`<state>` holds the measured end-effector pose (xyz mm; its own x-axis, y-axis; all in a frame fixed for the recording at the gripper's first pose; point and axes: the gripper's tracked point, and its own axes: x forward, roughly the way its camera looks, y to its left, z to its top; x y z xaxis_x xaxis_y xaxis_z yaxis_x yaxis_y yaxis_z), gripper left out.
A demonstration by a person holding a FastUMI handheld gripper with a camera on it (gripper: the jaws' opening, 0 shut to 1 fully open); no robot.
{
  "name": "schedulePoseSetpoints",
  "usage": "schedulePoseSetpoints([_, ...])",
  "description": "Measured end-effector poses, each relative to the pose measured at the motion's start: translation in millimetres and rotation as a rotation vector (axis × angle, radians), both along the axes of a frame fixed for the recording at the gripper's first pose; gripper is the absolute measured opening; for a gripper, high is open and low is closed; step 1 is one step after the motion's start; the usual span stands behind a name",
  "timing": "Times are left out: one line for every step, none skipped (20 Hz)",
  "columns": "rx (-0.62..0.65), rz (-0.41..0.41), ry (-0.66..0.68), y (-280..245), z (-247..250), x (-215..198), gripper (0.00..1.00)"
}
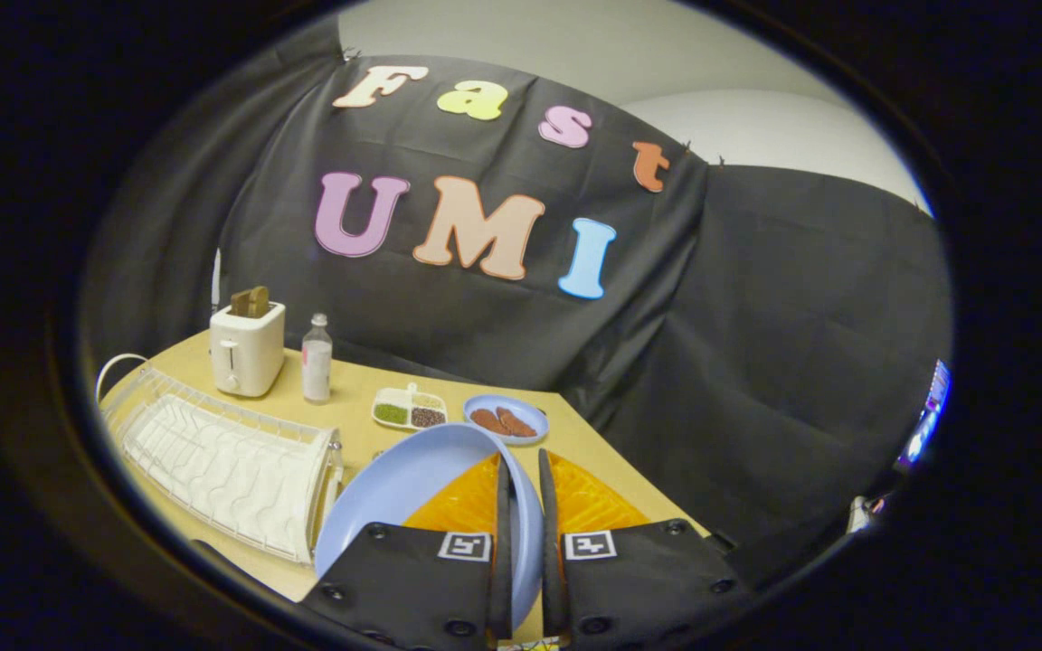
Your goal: Take the plate from the dish rack, then take the spoon from the basket and place it into the plate.
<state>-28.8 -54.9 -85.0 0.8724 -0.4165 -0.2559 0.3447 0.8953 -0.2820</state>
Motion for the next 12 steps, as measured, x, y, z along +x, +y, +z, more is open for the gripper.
schedulePoseSetpoints([0.008,-0.005,-0.005,-4,-4,-3,0.15])
schedulePoseSetpoints([0.016,-0.007,-0.007,-6,-7,-6,0.15])
schedulePoseSetpoints([0.028,-0.006,-0.003,-9,-14,-9,0.15])
schedulePoseSetpoints([0.042,-0.009,0.005,-11,-22,-12,0.16])
schedulePoseSetpoints([0.057,-0.014,0.016,-15,-31,-16,0.16])
schedulePoseSetpoints([0.075,-0.021,0.025,-19,-38,-18,0.16])
schedulePoseSetpoints([0.100,-0.026,0.031,-21,-44,-21,0.16])
schedulePoseSetpoints([0.131,-0.031,0.034,-23,-51,-23,0.16])
schedulePoseSetpoints([0.167,-0.039,0.031,-26,-59,-24,0.16])
schedulePoseSetpoints([0.207,-0.049,0.034,-29,-68,-25,0.16])
schedulePoseSetpoints([0.248,-0.060,0.045,-32,-80,-27,0.16])
schedulePoseSetpoints([0.284,-0.073,0.052,-35,-89,-29,0.16])
